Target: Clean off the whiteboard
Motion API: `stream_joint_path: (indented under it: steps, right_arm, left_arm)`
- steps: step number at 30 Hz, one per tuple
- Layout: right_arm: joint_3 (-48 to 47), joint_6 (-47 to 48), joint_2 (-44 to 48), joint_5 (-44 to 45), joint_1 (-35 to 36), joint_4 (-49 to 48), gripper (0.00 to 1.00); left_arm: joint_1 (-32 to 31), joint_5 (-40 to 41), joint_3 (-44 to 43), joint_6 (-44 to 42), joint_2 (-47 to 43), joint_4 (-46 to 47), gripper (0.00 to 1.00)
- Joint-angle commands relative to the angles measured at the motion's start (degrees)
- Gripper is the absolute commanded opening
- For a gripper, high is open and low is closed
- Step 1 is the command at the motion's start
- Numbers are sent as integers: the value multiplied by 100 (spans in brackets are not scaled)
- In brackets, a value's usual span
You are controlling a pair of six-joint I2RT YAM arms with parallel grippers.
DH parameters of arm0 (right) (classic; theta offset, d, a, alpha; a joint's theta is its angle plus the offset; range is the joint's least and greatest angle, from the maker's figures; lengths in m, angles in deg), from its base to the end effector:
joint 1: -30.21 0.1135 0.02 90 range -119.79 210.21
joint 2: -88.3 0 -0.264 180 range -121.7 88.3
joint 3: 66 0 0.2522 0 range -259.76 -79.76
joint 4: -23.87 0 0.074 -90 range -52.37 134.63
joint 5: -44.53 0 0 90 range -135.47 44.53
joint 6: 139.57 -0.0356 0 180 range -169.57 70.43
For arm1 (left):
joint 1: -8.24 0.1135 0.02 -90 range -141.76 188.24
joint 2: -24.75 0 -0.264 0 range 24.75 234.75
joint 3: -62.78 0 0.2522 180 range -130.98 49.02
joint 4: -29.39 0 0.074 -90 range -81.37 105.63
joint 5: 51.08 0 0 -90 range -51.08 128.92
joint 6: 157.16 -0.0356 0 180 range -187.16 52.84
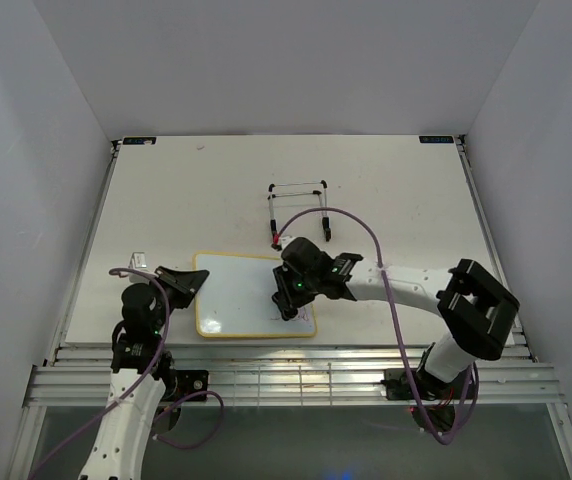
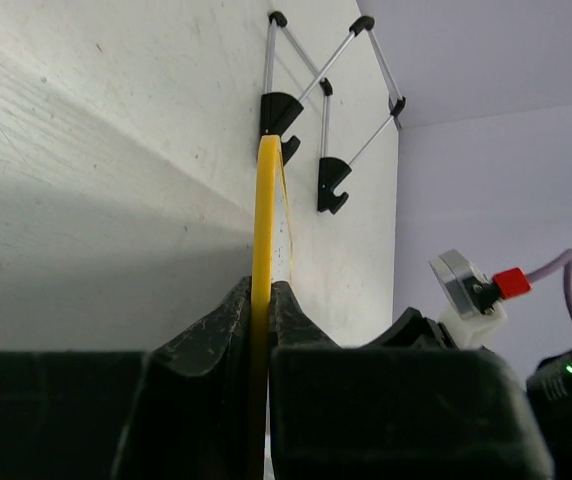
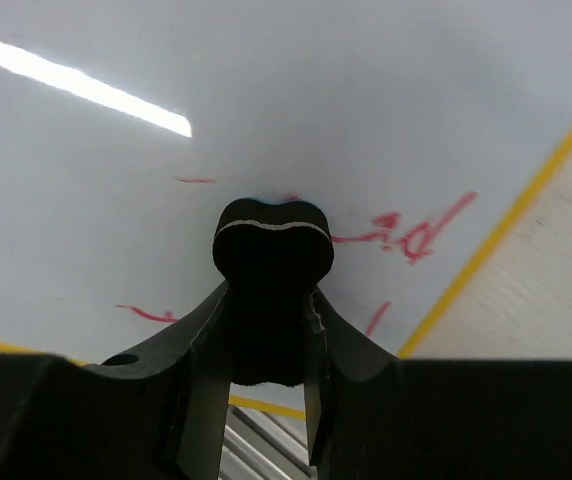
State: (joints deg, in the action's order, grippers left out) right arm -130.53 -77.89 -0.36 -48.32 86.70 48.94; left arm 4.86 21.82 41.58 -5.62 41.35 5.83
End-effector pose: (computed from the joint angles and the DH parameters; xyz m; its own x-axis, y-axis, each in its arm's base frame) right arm 0.1727 0.2641 0.1914 -0.7715 -0.3069 -0.5574 -0.5506 0.7610 0.3431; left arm 0.1197 -0.0176 0.1740 -0.4482 -0.8153 -0.3667 -0.1260 0.4637 -0.8770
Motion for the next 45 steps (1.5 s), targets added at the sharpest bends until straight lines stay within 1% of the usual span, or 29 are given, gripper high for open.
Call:
stream_joint_path:
  steps: [1, 2, 3, 5, 6, 10, 13, 20, 23, 26, 27, 29, 30, 31, 33, 34, 35, 36, 37, 38, 39, 41, 44, 45]
  right_arm:
    - [-1153, -236, -572, -506, 941, -94, 8]
    - [-1425, -262, -721, -488, 1091, -16, 8]
    - [-2011, -271, -1053, -453, 1353, 81, 8]
    - [-2611, -236, -1380, -383, 1557, 274, 8]
    - [-3171, -210, -1704, -374, 1706, 475, 8]
    - [-4342, -69, -2409, -207, 1892, 1170, 8]
    - [-4705, -60, -2638, -251, 1962, 1277, 8]
    - [-5294, -34, -2849, -549, 2173, 1251, 8]
    - [-5330, 36, -2867, -366, 2173, 1373, 8]
    - [-4910, 63, -2762, 117, 2086, 1418, 8]
    - [-4464, 28, -2579, 205, 1964, 1366, 8]
    - [-3970, -60, -2385, 548, 1831, 1295, 8]
    - [-3724, -77, -2192, 619, 1683, 1234, 8]
    - [-3243, -86, -2095, 671, 1594, 1190, 8]
    - [-2748, -78, -1813, 803, 1304, 1076, 8]
    - [-2233, -86, -1725, 795, 1173, 1005, 8]
    - [-1940, -86, -1638, 725, 1015, 900, 8]
    - [-1642, -86, -1454, 542, 674, 786, 8]
    - [-1125, -78, -1374, 471, 496, 585, 8]
    - [-911, -34, -1312, 418, 303, 539, 8]
    - [-744, 19, -1251, 374, -38, 530, 8]
    - [-375, 159, -1206, 93, -339, 548, 8]
    - [-75, 458, -1319, -206, -1015, 539, 8]
    - [-13, 589, -1355, -242, -1121, 521, 8]
  left_arm:
    - [-40, -21, -108, -10, -174, 66, 0]
    - [-40, -12, -82, 16, -227, 58, 0]
    - [-40, 14, -73, 42, -271, 57, 0]
    - [-32, 14, -64, 78, -237, 66, 0]
    - [-40, 14, -64, 86, -210, 66, 0]
    - [-40, 49, -91, 86, -227, 31, 0]
    - [-40, 102, -73, 95, -236, 14, 0]
    - [-31, 163, 85, 271, -315, 40, 0]
    - [-40, 137, 59, 262, -333, 31, 0]
    - [-40, 137, -64, 175, -324, -57, 0]
    - [-32, 198, -99, 105, -315, -170, 0]
    - [-32, 207, -135, 78, -315, -206, 0]
    - [-40, 181, -135, 60, -333, -206, 0]
    - [-32, 172, -135, 69, -333, -215, 0]
    - [-40, 155, -143, 60, -350, -198, 0]
    - [-40, 146, -143, 43, -350, -197, 0]
    - [-40, 137, -152, 34, -350, -189, 0]
    - [-40, 128, -161, 16, -359, -189, 0]
    - [-40, 102, -161, -1, -368, -180, 0]
    - [-40, 102, -170, -36, -368, -189, 0]
    - [-40, 102, -170, -45, -368, -189, 0]
    - [-40, 84, -179, -63, -359, -189, 0]
    - [-32, 84, -170, -63, -342, -189, 0]
    - [-40, 76, -179, -63, -350, -197, 0]
